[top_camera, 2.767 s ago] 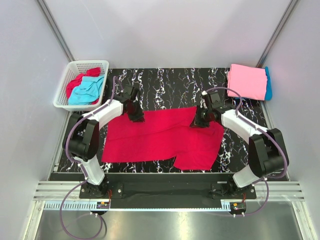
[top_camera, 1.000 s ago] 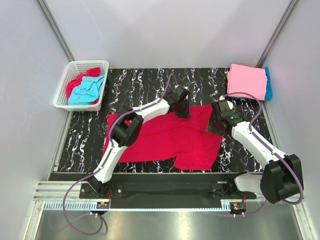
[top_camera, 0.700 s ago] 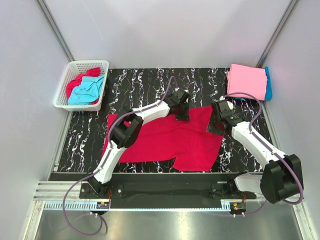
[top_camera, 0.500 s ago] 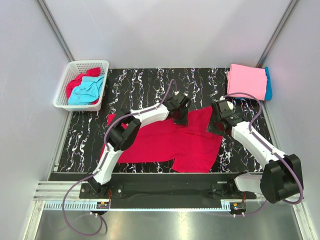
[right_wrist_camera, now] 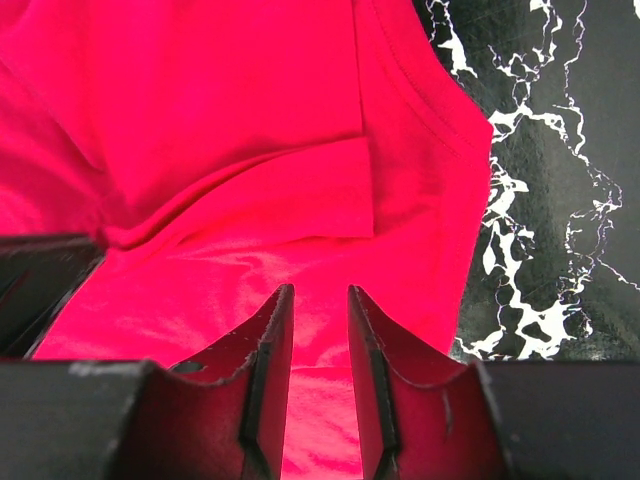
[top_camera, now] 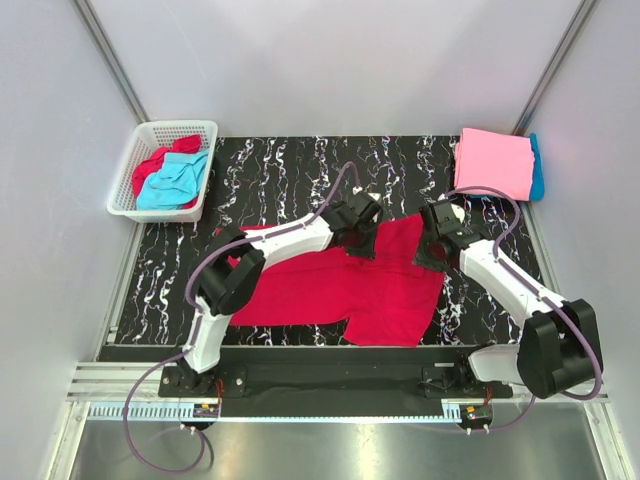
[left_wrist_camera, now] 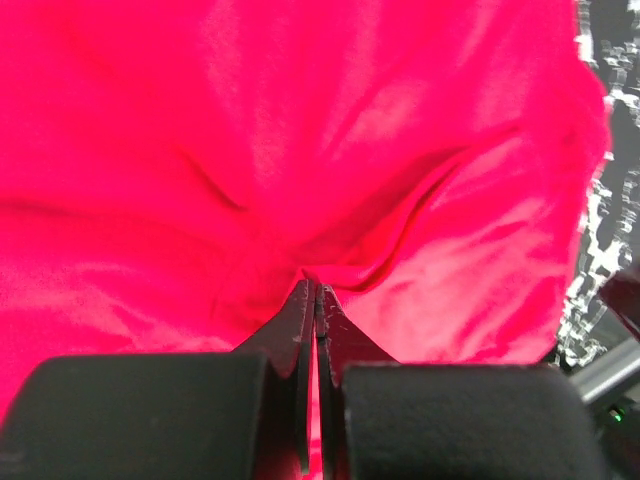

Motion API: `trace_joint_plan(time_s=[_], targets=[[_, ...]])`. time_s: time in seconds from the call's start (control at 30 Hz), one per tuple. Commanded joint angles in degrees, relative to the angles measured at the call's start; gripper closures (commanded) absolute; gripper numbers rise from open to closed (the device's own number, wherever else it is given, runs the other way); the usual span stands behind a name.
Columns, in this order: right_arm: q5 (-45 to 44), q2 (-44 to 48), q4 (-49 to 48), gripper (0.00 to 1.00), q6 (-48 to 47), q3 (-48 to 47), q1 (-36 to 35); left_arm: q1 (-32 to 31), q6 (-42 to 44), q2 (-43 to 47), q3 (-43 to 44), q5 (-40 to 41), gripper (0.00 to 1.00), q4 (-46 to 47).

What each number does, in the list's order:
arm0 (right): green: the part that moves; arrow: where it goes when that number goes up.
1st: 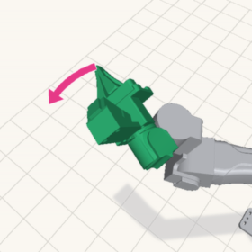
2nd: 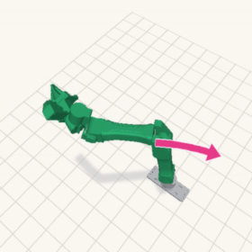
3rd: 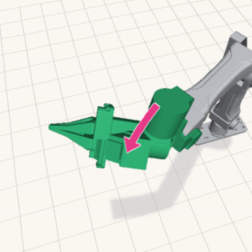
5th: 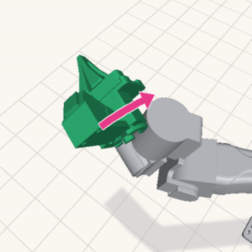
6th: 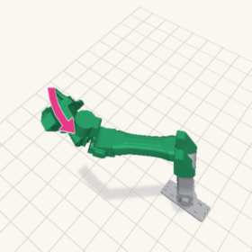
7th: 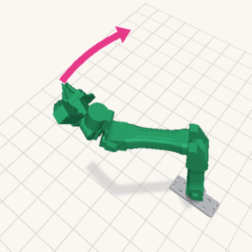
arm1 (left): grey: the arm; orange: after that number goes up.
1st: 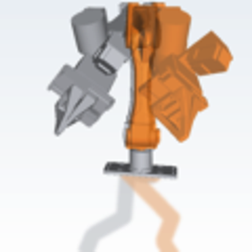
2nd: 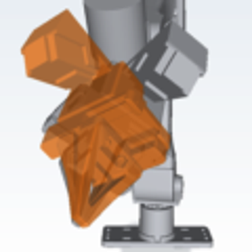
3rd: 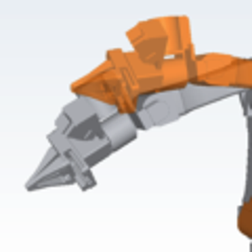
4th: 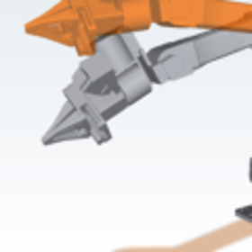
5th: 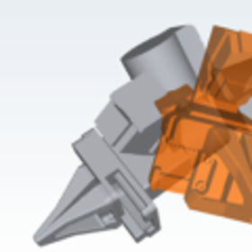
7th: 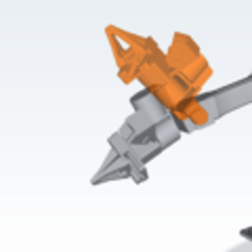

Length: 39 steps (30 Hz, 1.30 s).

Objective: Fold and stack the t-shirts
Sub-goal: Fold the tshirt

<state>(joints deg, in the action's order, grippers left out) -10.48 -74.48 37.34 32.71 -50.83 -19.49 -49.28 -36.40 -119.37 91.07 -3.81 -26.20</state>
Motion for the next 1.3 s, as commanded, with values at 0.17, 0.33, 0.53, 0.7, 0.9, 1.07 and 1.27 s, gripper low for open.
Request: trace_joint_plan(time_s=[0.17,0.33,0.53,0.7,0.9,1.07,1.27], targets=[[-1.56,-1.72,-0.87,0.65,0.78,-0.5,-0.29,-1.52,2.21,7.4,-2.99,-0.05,1.0,0.8],[-2.09,-2.86,-0.95,0.65,0.78,-1.2,-0.2,-3.19,2.39,9.94,-6.42,-0.84,1.0,0.62],[-2.7,-4.62,-1.04,0.65,0.69,-2.69,-0.2,-6.0,3.18,12.06,-11.6,-2.51,1.0,0.44],[-3.4,-7.08,-1.31,0.65,0.25,-4.8,-0.2,-7.76,3.27,13.55,-16.79,-0.77,0.91,-0.7],[-2.79,-8.49,-1.57,0.64,0.43,-6.83,-0.2,-8.29,4.49,17.85,-22.51,3.64,0.71,-0.7],[-1.92,-11.65,-2.71,0.63,-0.54,-8.49,-0.2,-8.29,4.85,20.14,-22.51,8.12,0.68,-0.96],[1.86,-18.85,-5.52,0.63,-2.21,-11.83,-0.2,-6.98,0.91,23.22,-20.75,15.67,0.67,-4.56]])
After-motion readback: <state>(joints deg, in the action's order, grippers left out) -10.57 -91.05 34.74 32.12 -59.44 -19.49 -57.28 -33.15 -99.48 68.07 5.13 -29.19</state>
